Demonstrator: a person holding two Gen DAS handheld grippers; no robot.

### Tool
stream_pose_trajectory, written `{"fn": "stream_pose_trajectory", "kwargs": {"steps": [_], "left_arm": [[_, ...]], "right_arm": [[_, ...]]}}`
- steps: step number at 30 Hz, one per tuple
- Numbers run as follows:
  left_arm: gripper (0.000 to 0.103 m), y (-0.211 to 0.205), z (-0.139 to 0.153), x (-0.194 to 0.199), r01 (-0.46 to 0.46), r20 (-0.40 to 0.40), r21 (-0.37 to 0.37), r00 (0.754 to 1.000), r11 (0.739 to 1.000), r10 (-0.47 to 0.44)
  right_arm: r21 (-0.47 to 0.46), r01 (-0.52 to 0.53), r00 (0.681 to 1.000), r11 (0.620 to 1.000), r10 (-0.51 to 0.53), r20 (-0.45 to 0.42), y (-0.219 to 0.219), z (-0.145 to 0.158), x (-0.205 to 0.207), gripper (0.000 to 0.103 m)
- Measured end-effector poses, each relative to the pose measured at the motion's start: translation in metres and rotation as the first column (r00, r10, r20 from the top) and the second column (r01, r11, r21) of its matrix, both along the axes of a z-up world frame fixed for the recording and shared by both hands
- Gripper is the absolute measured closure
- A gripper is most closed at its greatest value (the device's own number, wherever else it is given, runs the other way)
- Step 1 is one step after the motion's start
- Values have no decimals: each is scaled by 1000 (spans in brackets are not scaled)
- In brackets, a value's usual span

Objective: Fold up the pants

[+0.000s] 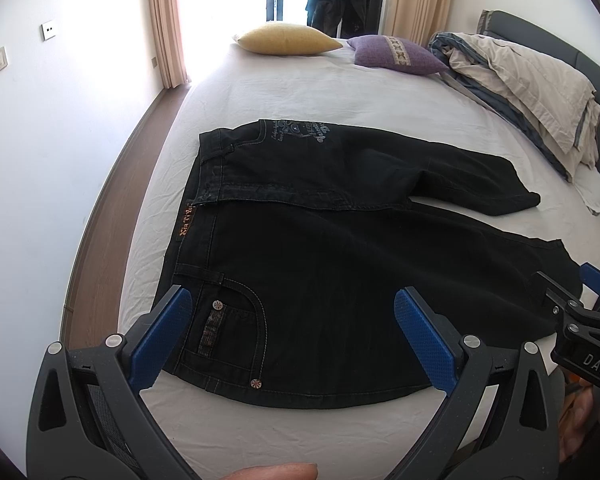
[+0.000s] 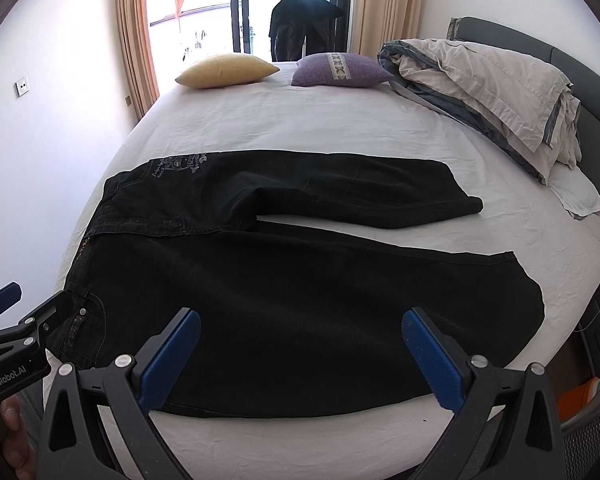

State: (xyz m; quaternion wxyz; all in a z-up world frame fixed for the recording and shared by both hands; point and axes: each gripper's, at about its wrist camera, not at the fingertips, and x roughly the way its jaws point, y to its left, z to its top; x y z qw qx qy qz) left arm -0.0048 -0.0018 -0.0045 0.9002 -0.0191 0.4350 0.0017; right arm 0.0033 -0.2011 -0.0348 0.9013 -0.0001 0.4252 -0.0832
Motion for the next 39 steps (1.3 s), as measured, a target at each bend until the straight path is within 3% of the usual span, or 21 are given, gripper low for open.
{"fn": "stream_pose_trajectory", "kwargs": {"steps": [14, 19, 23, 25, 26, 28, 31, 36, 38, 39], "left_arm": [[0, -3, -15, 7, 10, -6, 18, 1000, 1000, -10], [0, -2, -22, 30, 62, 6, 37, 998, 997, -62], [0, 9, -22, 80, 168, 22, 37, 985, 985, -169], [0, 17, -23, 120, 263, 4, -9, 965, 965, -263], [0, 22, -22, 141, 287, -3, -6, 958, 958, -287], [0, 27, -23, 181, 298, -23, 100, 955, 949, -297], [0, 34, -29, 247, 365, -62, 162, 931, 917, -360], [1, 56, -64, 349, 471, -208, 113, 872, 875, -442], [8, 63, -78, 377, 497, -252, 67, 848, 865, -467], [17, 65, -87, 387, 502, -274, 62, 839, 863, -469]], "right_arm": [[20, -21, 999, 1000, 21, -28, -5, -6, 11, 0], [63, -138, 990, 988, 139, -14, -12, -6, 34, 0], [53, -261, 965, 964, 261, 17, -23, 1, 72, 0], [38, -321, 947, 946, 320, 26, -31, 4, 96, 4], [35, -350, 937, 936, 350, 22, -34, 5, 110, 11], [38, -406, 914, 913, 406, 17, -41, 5, 139, 18], [39, -472, 881, 881, 473, -6, -50, 0, 184, 27], [104, -564, 823, 819, 568, -10, -61, -13, 247, 32], [121, -587, 806, 801, 592, -10, -63, -20, 268, 32], [130, -594, 799, 794, 601, -18, -63, -24, 277, 32]]}}
